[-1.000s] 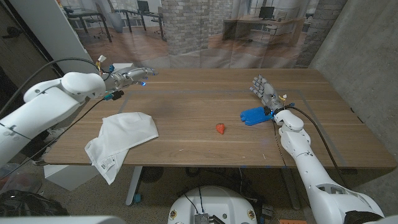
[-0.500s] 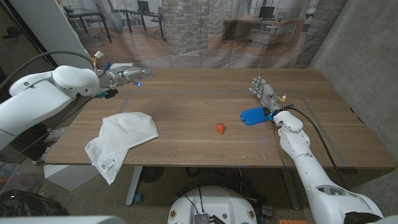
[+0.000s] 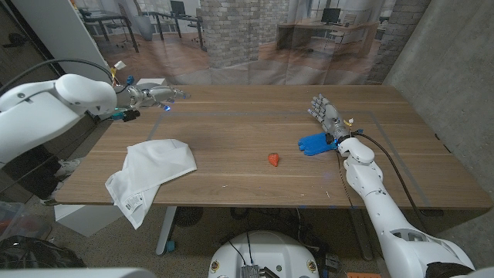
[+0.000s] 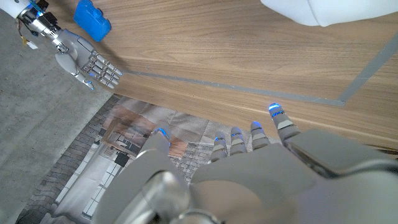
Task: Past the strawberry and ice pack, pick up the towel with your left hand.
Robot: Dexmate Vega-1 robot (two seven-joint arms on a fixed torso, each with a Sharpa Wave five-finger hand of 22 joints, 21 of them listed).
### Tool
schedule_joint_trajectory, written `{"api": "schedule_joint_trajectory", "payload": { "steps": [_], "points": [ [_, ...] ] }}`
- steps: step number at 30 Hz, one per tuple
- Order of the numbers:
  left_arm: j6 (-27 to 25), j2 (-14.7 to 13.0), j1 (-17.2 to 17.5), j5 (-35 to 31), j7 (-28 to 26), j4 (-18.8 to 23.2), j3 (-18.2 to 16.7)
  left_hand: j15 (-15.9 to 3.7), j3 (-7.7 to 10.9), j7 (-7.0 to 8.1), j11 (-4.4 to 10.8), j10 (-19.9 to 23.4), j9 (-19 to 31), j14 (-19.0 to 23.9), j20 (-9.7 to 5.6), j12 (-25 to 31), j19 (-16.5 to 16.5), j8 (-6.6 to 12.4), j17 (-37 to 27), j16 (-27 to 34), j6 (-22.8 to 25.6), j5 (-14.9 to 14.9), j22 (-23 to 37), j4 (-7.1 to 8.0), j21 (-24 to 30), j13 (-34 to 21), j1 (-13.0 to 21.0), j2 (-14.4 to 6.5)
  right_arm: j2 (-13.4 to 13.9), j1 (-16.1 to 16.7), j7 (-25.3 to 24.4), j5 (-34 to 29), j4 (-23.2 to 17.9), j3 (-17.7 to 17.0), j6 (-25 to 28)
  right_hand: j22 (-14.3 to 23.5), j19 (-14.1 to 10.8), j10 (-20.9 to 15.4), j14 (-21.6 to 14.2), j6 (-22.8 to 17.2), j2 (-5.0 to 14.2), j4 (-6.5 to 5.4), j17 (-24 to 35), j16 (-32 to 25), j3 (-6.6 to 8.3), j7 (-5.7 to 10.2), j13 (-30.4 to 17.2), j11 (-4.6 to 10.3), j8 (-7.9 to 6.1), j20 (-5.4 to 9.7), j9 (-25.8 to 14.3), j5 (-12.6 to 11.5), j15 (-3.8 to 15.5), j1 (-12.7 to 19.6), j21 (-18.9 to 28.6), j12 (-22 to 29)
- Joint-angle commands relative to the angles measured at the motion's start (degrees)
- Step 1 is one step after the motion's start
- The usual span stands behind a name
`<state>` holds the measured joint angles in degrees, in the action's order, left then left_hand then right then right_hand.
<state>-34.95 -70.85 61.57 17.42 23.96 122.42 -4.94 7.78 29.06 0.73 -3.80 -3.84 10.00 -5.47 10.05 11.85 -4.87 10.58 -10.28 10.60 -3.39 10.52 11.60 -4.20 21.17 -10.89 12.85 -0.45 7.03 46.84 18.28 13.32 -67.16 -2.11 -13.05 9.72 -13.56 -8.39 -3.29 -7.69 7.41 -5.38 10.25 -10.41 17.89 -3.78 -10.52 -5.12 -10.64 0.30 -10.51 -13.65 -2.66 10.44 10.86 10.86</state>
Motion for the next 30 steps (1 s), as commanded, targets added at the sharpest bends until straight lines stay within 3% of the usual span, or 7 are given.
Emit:
{"api": "schedule_joint_trajectory", "payload": {
  "steps": [1, 12, 21, 30],
  "points": [
    [-2.4, -3.8, -1.6, 0.0, 3.0, 0.8, 1.3, 0.09, 0.07, -0.21, -0.41, 0.4, 0.2, 0.8, 0.20, 0.3, 0.2, 0.09, -0.1, 0.4, -0.3, -0.1, 0.2, -0.32, 0.2, -0.3, 0.3, 0.3, -0.2, -0.4, -0.1, -0.1, 0.7, 0.2, -0.3, 0.2, -0.4, -0.5, -0.2, -0.1, -0.72, -0.02, 0.2, -0.5, 0.22, 0.26, -0.3, -0.17, -0.51, -0.20, -0.2, -0.2, -0.03, 0.0, 0.4, 0.4],
    [-4.7, -8.4, -5.6, -1.4, 5.1, 2.7, 5.4, -0.50, 0.04, -0.56, -0.14, 2.0, 0.2, 1.9, 0.02, 0.9, 1.1, 0.42, -0.1, 0.7, 0.5, -0.1, 0.2, -1.06, 0.4, -0.3, 0.9, 0.5, -0.4, -0.9, 0.0, -0.1, 1.9, 0.2, -0.8, 0.2, -0.5, -0.5, -0.2, -0.1, -0.74, -0.04, 0.2, -0.5, 0.21, 0.23, -0.3, -0.13, -0.49, -0.22, -0.2, -0.2, 0.00, -0.1, 0.4, 0.4],
    [-6.8, -11.1, -12.3, -4.4, 8.0, 4.5, 12.4, -0.78, 0.54, -1.03, 0.45, 2.7, 0.3, 2.5, 0.19, 1.1, 1.8, 0.93, -0.1, 0.8, 1.7, 0.1, 0.1, -2.25, 0.5, -0.4, 2.6, 0.1, -0.5, -1.5, 0.1, -0.2, 3.0, 0.2, -1.3, 0.2, -0.5, -0.5, -0.3, -0.1, -0.76, -0.06, 0.3, -0.5, 0.19, 0.23, -0.3, -0.09, -0.49, -0.23, -0.2, -0.2, 0.01, -0.2, 0.4, 0.4],
    [-9.4, -10.9, -20.9, -11.7, 14.7, 6.3, 20.8, -1.46, 1.97, -0.86, 1.56, 3.8, 0.3, 3.4, -0.76, 1.4, 2.6, 1.80, -0.1, 0.8, 4.1, 0.2, -0.1, -5.10, 0.3, -0.5, 7.4, -0.7, -0.5, -2.1, 0.3, -0.3, 3.9, 0.3, -1.5, 0.2, -0.5, -0.5, -0.3, -0.2, -0.77, -0.10, 0.3, -0.5, 0.17, 0.23, -0.3, -0.17, -0.50, -0.24, -0.2, -0.2, -0.05, -0.3, 0.4, 0.4]
  ]
}}
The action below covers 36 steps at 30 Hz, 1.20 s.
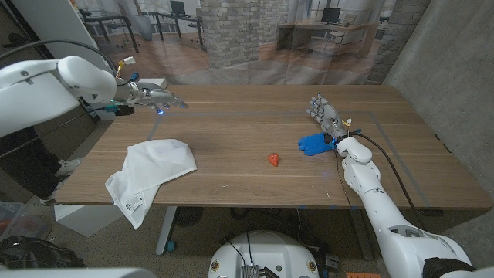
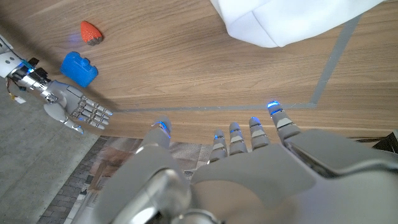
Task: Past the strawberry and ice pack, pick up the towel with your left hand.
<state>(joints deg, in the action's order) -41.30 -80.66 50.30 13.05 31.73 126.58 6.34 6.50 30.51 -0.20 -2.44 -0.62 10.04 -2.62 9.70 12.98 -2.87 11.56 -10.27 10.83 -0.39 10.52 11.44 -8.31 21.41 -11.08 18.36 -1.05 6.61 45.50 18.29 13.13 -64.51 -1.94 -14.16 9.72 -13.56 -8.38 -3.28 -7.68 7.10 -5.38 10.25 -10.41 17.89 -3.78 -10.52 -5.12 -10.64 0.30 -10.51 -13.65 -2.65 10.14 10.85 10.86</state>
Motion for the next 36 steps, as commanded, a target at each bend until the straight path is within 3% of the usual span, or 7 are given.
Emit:
{"api": "schedule_joint_trajectory", "payload": {
  "steps": [1, 3, 9, 12, 18, 29, 36],
  "points": [
    [-3.3, -0.8, -10.7, -8.3, 8.0, 2.2, 10.5, -0.15, 0.62, -0.07, 0.21, 0.7, 0.3, 0.7, -0.38, 0.3, 0.7, 0.89, -0.1, 0.6, 1.3, 0.3, 0.1, -1.17, 0.1, -0.3, 2.3, -0.2, -0.1, -0.9, 0.2, -0.1, 1.4, 0.1, -0.5, 0.2, -0.5, -0.5, -0.3, -0.2, -0.46, -0.11, 0.3, -0.5, 0.17, 0.23, -0.3, -0.21, -0.49, -0.25, -0.2, -0.2, -0.06, 0.0, 0.4, 0.4],
    [-4.4, 0.3, -14.6, -12.3, 12.5, 2.4, 14.3, -0.37, 0.87, 0.00, 0.37, 1.1, 0.3, 0.8, -0.63, 0.5, 0.9, 1.00, -0.1, 0.6, 1.8, 0.3, 0.0, -1.58, 0.1, -0.4, 3.4, -0.2, -0.1, -1.1, 0.3, -0.1, 1.8, 0.1, -0.6, 0.2, -0.6, -0.5, -0.4, -0.2, -0.46, -0.11, 0.3, -0.5, 0.17, 0.20, -0.3, -0.22, -0.51, -0.26, -0.2, -0.2, -0.07, 0.0, 0.4, 0.4],
    [-6.4, 2.3, -18.4, -17.1, 18.4, 2.3, 17.9, -0.34, 1.11, -0.48, 0.36, 1.8, 0.4, 0.9, -0.61, 0.7, 1.1, 1.00, -0.1, 0.5, 2.0, 0.5, -0.1, -2.10, -0.1, -0.4, 5.3, 0.2, -0.1, -1.5, 0.4, -0.1, 2.6, 0.1, -1.0, 0.2, -0.6, -0.5, -0.5, -0.2, -0.47, -0.15, 0.3, -0.5, 0.15, 0.25, -0.3, -0.24, -0.50, -0.28, -0.2, -0.2, -0.15, -0.1, 0.4, 0.4],
    [-8.1, 3.7, -22.1, -21.8, 23.7, 2.0, 21.9, -0.34, 0.98, -0.61, 0.25, 2.0, 0.4, 1.1, -0.57, 0.7, 1.1, 1.06, -0.2, 0.5, 2.2, 0.5, -0.1, -2.20, -0.2, -0.5, 5.9, 0.7, -0.2, -1.9, 0.5, -0.1, 3.6, 0.0, -1.6, 0.2, -0.6, -0.6, -0.5, -0.3, -0.48, -0.17, 0.3, -0.5, 0.14, 0.28, -0.3, -0.31, -0.55, -0.31, -0.2, -0.2, -0.14, -0.1, 0.4, 0.4],
    [-8.5, 4.7, -23.0, -25.9, 27.0, 2.2, 23.5, -0.14, 0.59, -1.05, -0.33, 2.5, 0.4, 2.0, -0.05, 0.8, 1.7, 0.92, -0.2, 0.8, 2.0, 0.5, -0.1, -2.25, -0.1, -0.6, 7.3, 2.0, -0.3, -2.9, 0.8, 0.0, 5.4, 0.0, -2.5, 0.2, -0.7, -0.8, -0.5, -0.5, -0.48, -0.20, 0.3, -0.5, 0.13, 0.45, -0.3, -0.44, -0.61, -0.28, -0.2, -0.2, -0.16, -0.2, 0.5, 0.4],
    [-9.7, 7.2, -26.7, -40.4, 37.3, 2.9, 30.1, -0.24, 0.29, -2.21, -0.55, 4.2, 0.6, 2.9, 1.21, 1.5, 2.1, 1.28, -0.4, 0.9, 3.2, 1.1, -0.1, -2.32, -0.4, -0.9, 11.3, 3.9, -0.5, -4.6, 1.4, -0.2, 8.6, 0.1, -3.8, 0.2, -0.8, -0.9, -0.7, -0.7, -0.49, -0.25, 0.3, -0.6, 0.11, 0.47, -0.3, -0.45, -0.66, -0.31, -0.3, -0.2, -0.29, -0.3, 0.5, 0.5],
    [-9.9, 9.2, -26.3, -52.3, 43.1, 3.6, 32.5, -0.71, -0.08, -3.19, -0.10, 5.1, 0.8, 3.8, 0.54, 2.0, 1.7, 1.24, -0.6, 1.1, 3.0, 1.8, -0.1, -2.31, -0.9, -1.5, 15.1, 5.6, -0.5, -5.7, 1.8, -0.2, 10.6, 0.2, -4.5, 0.2, -0.9, -1.1, -0.8, -0.9, -0.50, -0.29, 0.3, -0.6, 0.08, 0.46, -0.3, -0.53, -0.72, -0.30, -0.3, -0.2, -0.30, -0.4, 0.5, 0.5]
  ]
}}
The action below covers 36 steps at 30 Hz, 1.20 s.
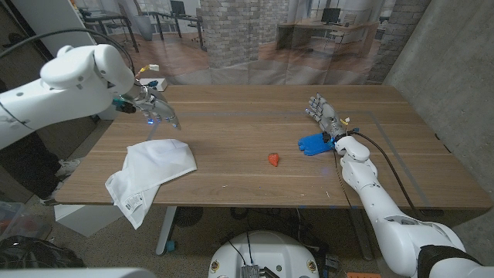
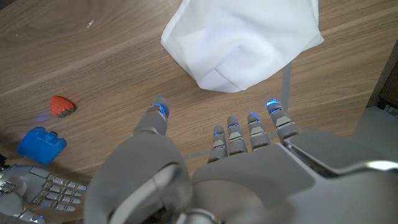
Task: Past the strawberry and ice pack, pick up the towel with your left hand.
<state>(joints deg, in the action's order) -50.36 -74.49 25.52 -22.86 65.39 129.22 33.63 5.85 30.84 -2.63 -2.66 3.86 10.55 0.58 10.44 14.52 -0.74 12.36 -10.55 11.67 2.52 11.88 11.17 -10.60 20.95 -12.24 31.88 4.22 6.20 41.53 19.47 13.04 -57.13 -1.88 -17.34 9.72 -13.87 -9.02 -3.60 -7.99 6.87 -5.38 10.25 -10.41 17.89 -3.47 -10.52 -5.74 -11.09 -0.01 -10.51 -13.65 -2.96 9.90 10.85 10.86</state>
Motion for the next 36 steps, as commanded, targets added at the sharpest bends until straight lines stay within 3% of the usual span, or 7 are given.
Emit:
{"api": "schedule_joint_trajectory", "payload": {
  "steps": [1, 8, 12, 21, 30, 36],
  "points": [
    [-0.7, 3.4, -1.3, -18.0, 10.2, 1.0, 5.3, 0.06, -0.50, -0.96, -0.15, 0.6, 0.3, 0.6, -0.06, 0.5, -0.5, 0.48, -0.3, 0.3, 0.2, 0.5, 0.2, 0.01, -0.5, -0.5, 2.0, 0.6, -0.1, -1.9, 0.7, -0.1, 3.4, 0.1, -1.4, 0.2, -0.6, -0.5, -0.5, -0.6, -0.27, -0.30, 0.3, -0.6, 0.08, 0.11, -0.3, 0.07, -0.27, 0.04, -0.3, -0.2, 0.02, -0.2, 0.5, 0.5],
    [-0.1, 5.1, -0.3, -27.4, 13.6, 1.5, 6.9, 0.03, -1.17, -1.63, -0.42, -0.3, 0.4, 0.5, -0.05, 0.4, -1.0, 0.41, -0.6, 0.3, -0.2, 0.9, 0.3, 0.17, -0.8, -1.0, 4.0, 2.1, -0.2, -2.7, 1.1, -0.1, 5.1, 0.1, -2.3, 0.2, -0.7, -0.5, -0.6, -0.7, -0.31, -0.34, 0.3, -0.6, 0.04, 0.13, -0.3, 0.12, -0.27, 0.09, -0.3, -0.2, 0.04, -0.3, 0.6, 0.5],
    [-1.7, 3.9, -4.3, -30.0, 13.6, 2.3, 13.6, 0.37, -2.07, -2.54, -0.65, -0.3, 0.7, 0.5, 0.21, 1.0, -1.3, 0.90, -1.0, 0.3, 1.0, 1.3, 0.4, 0.53, -1.1, -1.7, 5.1, 3.4, -0.2, -3.1, 1.3, -0.1, 6.0, 0.0, -2.9, 0.2, -0.8, -0.5, -0.6, -0.8, -0.35, -0.36, 0.3, -0.6, 0.01, 0.21, -0.3, 0.15, -0.27, 0.13, -0.3, -0.2, 0.05, -0.3, 0.6, 0.5],
    [-4.5, 2.4, -11.4, -30.7, 13.6, 3.3, 23.9, 0.57, -3.10, -2.83, -0.96, -0.5, 1.1, 0.1, 0.56, 1.7, -1.8, 0.32, -1.4, 0.3, -0.2, 1.9, 0.6, 1.05, -1.3, -2.5, 5.7, 4.2, -0.2, -3.7, 1.5, -0.2, 7.4, 0.0, -3.8, 0.2, -0.8, -0.7, -0.8, -0.9, -0.45, -0.42, 0.3, -0.7, -0.07, 0.13, -0.3, 0.11, -0.29, 0.13, -0.3, -0.2, 0.07, -0.5, 0.6, 0.5],
    [-8.0, 0.5, -23.1, -33.4, 13.6, 5.1, 40.1, 0.99, -3.69, -2.68, -1.22, -1.3, 1.2, -0.3, 0.58, 2.0, -2.3, 0.29, -1.7, 0.2, -0.3, 2.4, 0.7, 1.17, -1.5, -3.1, 6.7, 4.5, -0.4, -3.6, 1.7, -0.1, 7.6, 0.0, -4.2, 0.2, -0.9, -0.8, -0.9, -1.0, -0.65, -0.44, 0.3, -0.7, -0.19, 0.10, -0.3, 0.14, -0.28, 0.12, -0.3, -0.2, 0.09, -0.6, 0.6, 0.6],
    [-10.6, 0.0, -29.3, -33.2, 13.6, 5.4, 48.7, 0.95, -4.20, -2.67, -1.23, -1.3, 1.4, -0.3, 0.60, 2.4, -2.3, 0.39, -1.9, 0.3, 0.0, 2.7, 0.8, 1.40, -1.5, -3.6, 7.0, 4.6, -0.5, -3.0, 1.5, -0.1, 6.8, -0.1, -4.1, 0.2, -1.0, -0.9, -1.0, -1.0, -0.73, -0.45, 0.3, -0.7, -0.25, 0.09, -0.3, 0.16, -0.28, 0.14, -0.3, -0.3, 0.13, -0.7, 0.6, 0.6]
  ]
}}
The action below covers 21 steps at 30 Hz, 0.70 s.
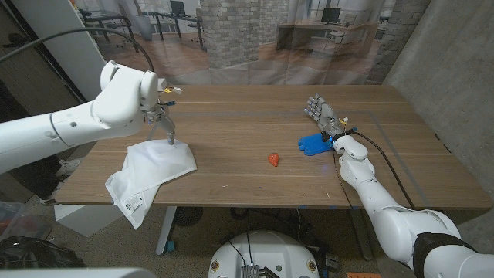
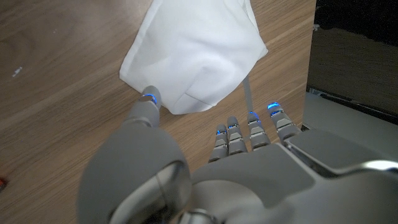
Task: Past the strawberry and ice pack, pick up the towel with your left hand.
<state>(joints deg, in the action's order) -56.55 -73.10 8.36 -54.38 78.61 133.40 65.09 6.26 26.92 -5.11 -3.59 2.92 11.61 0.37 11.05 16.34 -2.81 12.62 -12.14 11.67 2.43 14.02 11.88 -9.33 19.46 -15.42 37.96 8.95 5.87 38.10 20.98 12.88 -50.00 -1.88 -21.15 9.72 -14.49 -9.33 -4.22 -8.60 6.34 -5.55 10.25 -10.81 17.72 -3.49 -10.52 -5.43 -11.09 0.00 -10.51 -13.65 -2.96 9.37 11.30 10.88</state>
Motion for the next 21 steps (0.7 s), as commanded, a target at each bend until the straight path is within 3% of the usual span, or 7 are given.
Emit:
{"api": "schedule_joint_trajectory", "payload": {
  "steps": [1, 21],
  "points": [
    [-4.7, -1.4, -12.8, -1.7, 0.3, 1.2, 18.3, 0.54, -0.35, -0.22, -0.33, -0.4, 0.3, 0.1, 0.01, 0.6, -0.2, 0.12, -0.3, 0.4, 0.1, 0.6, 0.1, 0.16, -0.1, -0.4, 1.0, -0.2, -0.1, 0.6, -0.1, 0.0, -0.4, -0.1, -0.3, 0.2, -0.4, -0.6, -0.4, -0.4, -0.21, -0.29, 0.3, -0.3, -0.09, 0.11, -0.3, -0.11, -0.29, 0.12, -0.3, -0.3, 0.11, -0.2, 0.2, 0.6],
    [-8.5, -0.6, -22.6, -6.6, 0.3, -1.7, 34.7, 0.14, -1.66, 0.26, 0.22, -0.7, 0.6, -0.4, -0.50, 1.8, -0.1, 0.09, -0.9, 0.5, 0.5, 1.3, 0.3, 1.10, -0.1, -1.6, 1.5, -1.0, 0.0, 2.6, -1.4, -0.5, -4.1, 0.1, 1.0, 0.2, -0.4, -0.8, -0.4, -0.5, -0.33, -0.31, 0.3, -0.2, -0.18, 0.06, -0.3, -0.16, -0.23, 0.09, -0.3, -0.3, 0.11, -0.4, 0.1, 0.6]
  ]
}}
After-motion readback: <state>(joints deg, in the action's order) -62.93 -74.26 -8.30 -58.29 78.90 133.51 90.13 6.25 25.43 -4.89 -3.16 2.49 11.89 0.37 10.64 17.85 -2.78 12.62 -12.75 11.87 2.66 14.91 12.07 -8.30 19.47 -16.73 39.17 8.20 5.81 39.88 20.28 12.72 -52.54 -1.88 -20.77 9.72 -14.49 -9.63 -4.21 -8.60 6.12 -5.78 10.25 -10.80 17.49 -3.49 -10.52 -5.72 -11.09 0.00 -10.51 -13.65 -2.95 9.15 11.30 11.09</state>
